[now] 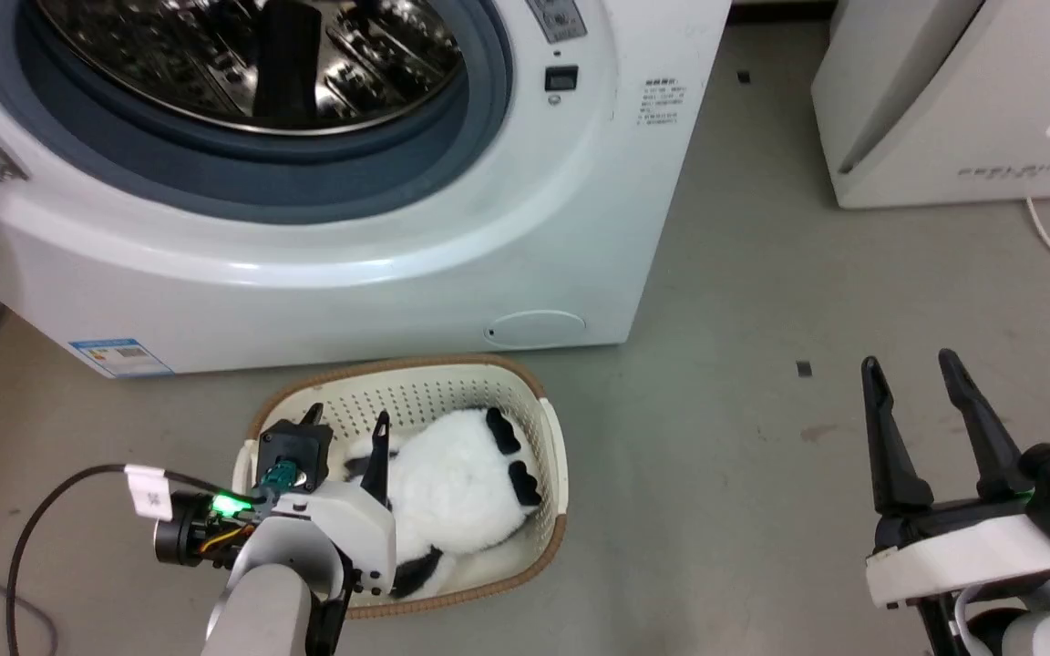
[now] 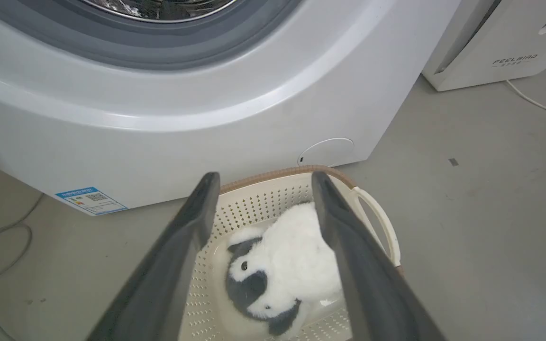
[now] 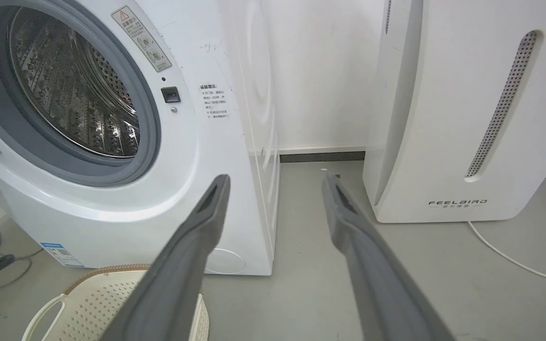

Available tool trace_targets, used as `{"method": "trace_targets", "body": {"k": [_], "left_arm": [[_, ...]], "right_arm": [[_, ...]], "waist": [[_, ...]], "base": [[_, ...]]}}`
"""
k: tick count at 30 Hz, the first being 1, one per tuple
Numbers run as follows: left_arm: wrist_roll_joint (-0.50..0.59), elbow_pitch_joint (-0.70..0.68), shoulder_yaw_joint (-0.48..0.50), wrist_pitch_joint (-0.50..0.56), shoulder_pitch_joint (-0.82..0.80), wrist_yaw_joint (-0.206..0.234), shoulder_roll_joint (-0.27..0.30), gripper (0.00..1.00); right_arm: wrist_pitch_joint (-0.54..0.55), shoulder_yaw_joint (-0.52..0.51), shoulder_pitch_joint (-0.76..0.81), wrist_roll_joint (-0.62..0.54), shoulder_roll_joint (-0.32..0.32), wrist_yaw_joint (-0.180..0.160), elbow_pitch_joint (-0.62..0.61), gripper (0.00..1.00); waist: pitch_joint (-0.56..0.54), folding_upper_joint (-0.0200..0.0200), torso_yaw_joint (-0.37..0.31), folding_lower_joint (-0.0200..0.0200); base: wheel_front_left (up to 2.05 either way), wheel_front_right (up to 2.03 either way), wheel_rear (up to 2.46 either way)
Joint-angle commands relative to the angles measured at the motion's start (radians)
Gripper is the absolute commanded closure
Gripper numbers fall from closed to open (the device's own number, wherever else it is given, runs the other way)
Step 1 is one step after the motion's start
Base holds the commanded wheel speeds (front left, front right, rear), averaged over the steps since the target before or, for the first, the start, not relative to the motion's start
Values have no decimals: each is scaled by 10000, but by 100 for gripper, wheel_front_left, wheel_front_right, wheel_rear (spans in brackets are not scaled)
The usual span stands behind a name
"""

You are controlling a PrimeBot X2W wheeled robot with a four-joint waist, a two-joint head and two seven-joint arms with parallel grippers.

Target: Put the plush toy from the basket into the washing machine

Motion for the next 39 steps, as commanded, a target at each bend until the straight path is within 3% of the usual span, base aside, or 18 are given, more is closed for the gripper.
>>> {"method": "trace_targets", "body": {"k": [1, 39], "left_arm": [[-102, 412, -65, 117, -400, -97, 85, 0], [580, 4355, -2142, 2649, -4757, -437, 1948, 0]], "right_arm": [[-123, -29, -268, 194, 3, -4, -126, 0], [-893, 8, -1559, 1704, 5, -7, -1154, 0]], "waist": [[422, -1, -178, -1], [5161, -1, -1353, -1]], "base": [[0, 0, 0], [0, 0, 0]]}}
